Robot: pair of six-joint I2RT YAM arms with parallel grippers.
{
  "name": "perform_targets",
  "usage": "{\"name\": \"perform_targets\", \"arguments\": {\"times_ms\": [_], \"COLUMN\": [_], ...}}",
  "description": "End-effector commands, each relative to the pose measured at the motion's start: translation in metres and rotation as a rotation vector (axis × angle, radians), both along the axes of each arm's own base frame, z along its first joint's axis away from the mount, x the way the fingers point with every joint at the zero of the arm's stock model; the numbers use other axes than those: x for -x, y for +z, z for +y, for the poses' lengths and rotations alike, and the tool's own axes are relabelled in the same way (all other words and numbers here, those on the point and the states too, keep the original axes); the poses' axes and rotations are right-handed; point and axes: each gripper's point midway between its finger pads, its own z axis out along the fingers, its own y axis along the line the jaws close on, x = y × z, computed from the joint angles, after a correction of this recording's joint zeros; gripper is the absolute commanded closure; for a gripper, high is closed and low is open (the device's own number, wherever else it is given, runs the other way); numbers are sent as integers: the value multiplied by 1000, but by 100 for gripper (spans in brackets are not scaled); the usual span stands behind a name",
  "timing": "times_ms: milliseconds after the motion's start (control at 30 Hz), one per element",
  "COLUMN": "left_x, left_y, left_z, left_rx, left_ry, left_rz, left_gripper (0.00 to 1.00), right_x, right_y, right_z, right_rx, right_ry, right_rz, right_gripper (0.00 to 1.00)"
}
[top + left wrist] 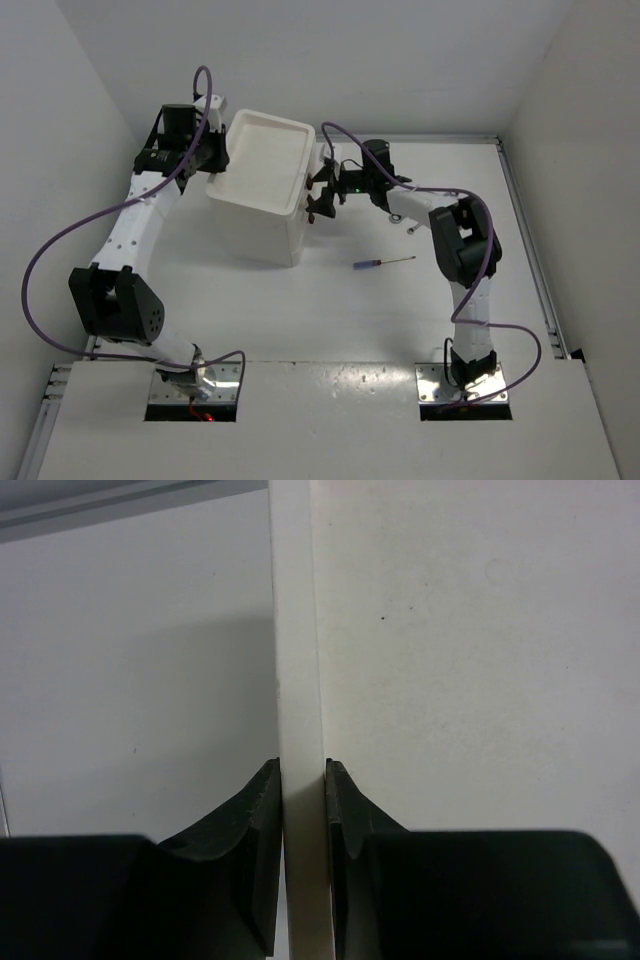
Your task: Sort the tools into containers
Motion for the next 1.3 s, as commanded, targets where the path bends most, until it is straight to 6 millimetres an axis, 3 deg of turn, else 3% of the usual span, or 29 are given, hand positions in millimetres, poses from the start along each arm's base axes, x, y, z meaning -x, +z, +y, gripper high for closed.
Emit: {"name": "perform_targets", "arguments": {"times_ms": [0, 67, 233, 333, 367, 400, 433, 467, 500, 567, 700, 800, 900, 933, 1167, 1267], "left_x": [21, 22, 19, 17, 15, 12, 11, 10, 9, 8, 5, 5, 5, 5, 6, 6], "left_y": [-51, -47, -45, -37, -33, -24, -20, -16, -12, -10, 6, 19, 26, 20, 22, 18], "left_z": [-10, -10, -9, -11, -11, -10, -10, -12, -12, -16, -17, -18, -22, -22, -20, -18], "left_rx": [-13, -12, -10, -3, -2, -6, -5, 8, 9, 30, 33, 39, 39, 38, 23, 18], "left_ry": [-58, -58, -45, -53, -53, -46, -46, -48, -48, -61, -61, -69, -79, -78, -73, -65], "left_rz": [170, 161, 152, 133, 122, 100, 89, 82, 73, 78, 48, 27, 24, 45, 43, 51], "left_gripper": [100, 100, 81, 72, 63, 57, 49, 46, 44, 38, 37, 37, 37, 37, 37, 37], "right_x": [4, 8, 12, 21, 19, 29, 31, 33, 42, 47, 54, 66, 80, 88, 83, 69], "right_y": [41, 47, 56, 67, 70, 61, 78, 82, 73, 79, 90, 92, 100, 103, 147, 159], "right_z": [35, 33, 4, -23, -37, -46, -60, -68, -79, -95, -132, -139, -131, -127, -90, -85], "right_rx": [-92, -93, -75, -63, -55, -30, -31, -32, -16, -13, -53, -153, -213, -260, -481, -538], "right_ry": [93, 93, 58, 37, 14, 20, -2, -16, -29, -62, -221, -305, -277, -284, -160, -147], "right_rz": [-135, -135, -105, -95, -96, -80, -116, -123, -94, -88, 55, 374, 557, 699, 990, 940], "right_gripper": [0, 0, 0, 0, 0, 0, 0, 0, 0, 0, 0, 0, 3, 4, 9, 11]}}
